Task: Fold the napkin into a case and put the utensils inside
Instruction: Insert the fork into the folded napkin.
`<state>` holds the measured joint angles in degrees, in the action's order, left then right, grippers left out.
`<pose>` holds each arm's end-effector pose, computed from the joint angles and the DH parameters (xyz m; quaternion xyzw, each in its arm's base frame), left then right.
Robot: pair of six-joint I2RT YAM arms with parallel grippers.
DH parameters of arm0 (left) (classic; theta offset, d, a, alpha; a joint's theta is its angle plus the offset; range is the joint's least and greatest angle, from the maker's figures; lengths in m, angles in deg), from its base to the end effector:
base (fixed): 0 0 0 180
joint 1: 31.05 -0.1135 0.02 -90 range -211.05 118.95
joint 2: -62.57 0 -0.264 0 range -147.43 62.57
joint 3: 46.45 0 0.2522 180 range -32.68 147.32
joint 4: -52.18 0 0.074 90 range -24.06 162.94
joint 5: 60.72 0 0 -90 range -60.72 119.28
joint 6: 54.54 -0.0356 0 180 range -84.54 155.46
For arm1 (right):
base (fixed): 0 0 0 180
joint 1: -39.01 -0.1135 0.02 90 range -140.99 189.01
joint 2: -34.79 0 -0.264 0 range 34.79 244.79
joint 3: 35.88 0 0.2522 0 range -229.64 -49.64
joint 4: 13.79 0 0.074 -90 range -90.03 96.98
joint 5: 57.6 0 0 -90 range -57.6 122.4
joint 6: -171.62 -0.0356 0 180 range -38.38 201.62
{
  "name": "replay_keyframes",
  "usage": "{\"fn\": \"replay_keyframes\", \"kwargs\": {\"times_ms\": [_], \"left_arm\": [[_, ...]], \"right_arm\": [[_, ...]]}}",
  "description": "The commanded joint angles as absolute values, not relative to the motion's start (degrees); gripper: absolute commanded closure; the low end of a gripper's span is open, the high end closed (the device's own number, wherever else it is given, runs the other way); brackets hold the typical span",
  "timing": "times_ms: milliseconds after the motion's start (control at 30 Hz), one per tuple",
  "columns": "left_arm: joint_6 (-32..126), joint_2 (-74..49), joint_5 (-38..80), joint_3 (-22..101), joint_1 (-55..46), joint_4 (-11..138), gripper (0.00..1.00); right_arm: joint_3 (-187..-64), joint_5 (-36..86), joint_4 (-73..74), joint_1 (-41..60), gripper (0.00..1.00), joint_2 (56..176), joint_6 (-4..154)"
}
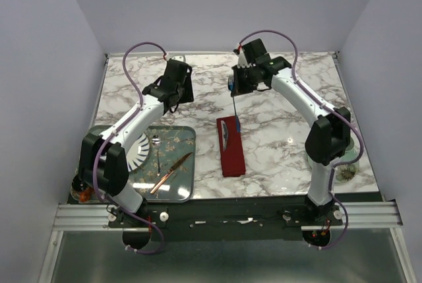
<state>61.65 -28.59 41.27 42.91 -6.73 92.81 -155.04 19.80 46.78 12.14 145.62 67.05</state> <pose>0.3290 -0.1406 0.2961 -0.0570 0.9093 -0.0847 0.4035 0.3801 0.2013 0.3108 -0.1361 0.9313 0.2109 0.2641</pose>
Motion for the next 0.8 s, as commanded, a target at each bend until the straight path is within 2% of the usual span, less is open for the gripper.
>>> {"fn": "replay_keyframes", "kwargs": {"times_ms": [0, 400, 767], "left_arm": [[62.4, -25.4, 41.4, 41.4, -7.4, 91.9, 0.43], [62.4, -23.5, 41.2, 40.2, -8.5, 92.4, 0.43], [62.0, -22.1, 41.2, 38.2, -9.7, 92.7, 0.43]], "right_arm": [[-158.2, 25.6, 45.2, 9.7, 0.99, 149.6, 64.1], [-158.2, 27.1, 42.6, 8.6, 0.99, 155.1, 61.1], [-154.4, 27.3, 39.4, 8.4, 0.99, 155.6, 60.8]]}}
